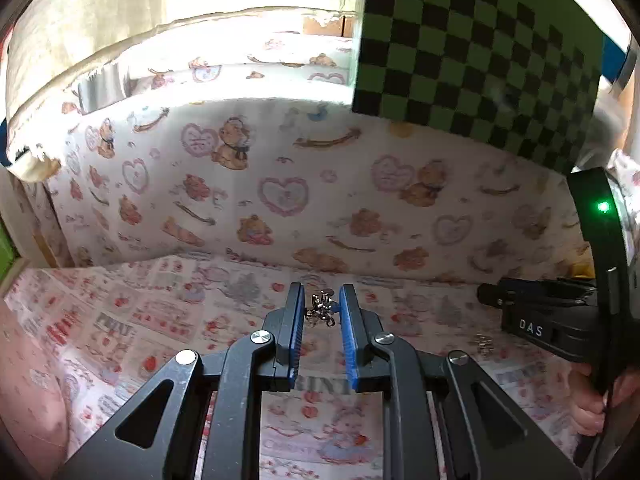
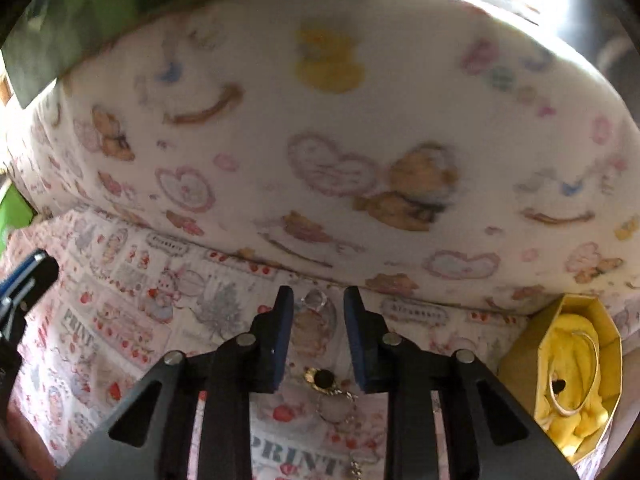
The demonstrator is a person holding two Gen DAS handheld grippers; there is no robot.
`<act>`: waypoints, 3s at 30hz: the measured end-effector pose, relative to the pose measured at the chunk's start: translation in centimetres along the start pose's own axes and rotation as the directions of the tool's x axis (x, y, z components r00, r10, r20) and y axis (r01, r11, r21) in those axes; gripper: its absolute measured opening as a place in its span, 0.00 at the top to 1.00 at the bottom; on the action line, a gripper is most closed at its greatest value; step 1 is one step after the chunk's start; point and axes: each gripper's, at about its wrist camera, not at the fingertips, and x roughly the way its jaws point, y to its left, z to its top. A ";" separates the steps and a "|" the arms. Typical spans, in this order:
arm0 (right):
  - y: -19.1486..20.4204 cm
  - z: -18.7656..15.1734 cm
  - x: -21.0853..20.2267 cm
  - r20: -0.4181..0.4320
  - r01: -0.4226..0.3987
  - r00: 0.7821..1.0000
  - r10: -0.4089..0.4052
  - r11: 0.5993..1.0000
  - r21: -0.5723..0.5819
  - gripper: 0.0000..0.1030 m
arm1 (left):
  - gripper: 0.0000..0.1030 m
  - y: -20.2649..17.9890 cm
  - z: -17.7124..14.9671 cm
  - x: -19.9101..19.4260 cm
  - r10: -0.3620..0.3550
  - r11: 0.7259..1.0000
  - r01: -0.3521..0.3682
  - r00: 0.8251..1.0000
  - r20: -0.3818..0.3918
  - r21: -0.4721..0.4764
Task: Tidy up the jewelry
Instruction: 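Grasp a silver ring with the right tool while the left tool holds the charm, then carry both pieces over the gold box and open both tools to drop them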
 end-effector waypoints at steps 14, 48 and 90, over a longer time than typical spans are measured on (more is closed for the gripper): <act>0.1 -3.6 -2.7 0.053 -0.032 0.998 0.032 0.999 -0.005 0.89 | 0.84 -0.4 0.1 -1.7 0.008 1.000 -0.009 0.999 0.035 0.029; -18.8 -10.9 -17.1 0.483 -0.219 0.873 0.066 0.938 0.269 0.89 | 0.84 -15.8 3.1 -10.9 -0.225 0.957 0.169 0.945 0.236 0.234; -23.5 -11.1 -13.5 0.463 -0.374 0.870 0.171 0.841 0.392 0.67 | 0.42 -21.6 2.2 -7.1 -0.338 0.907 0.314 0.940 0.041 0.281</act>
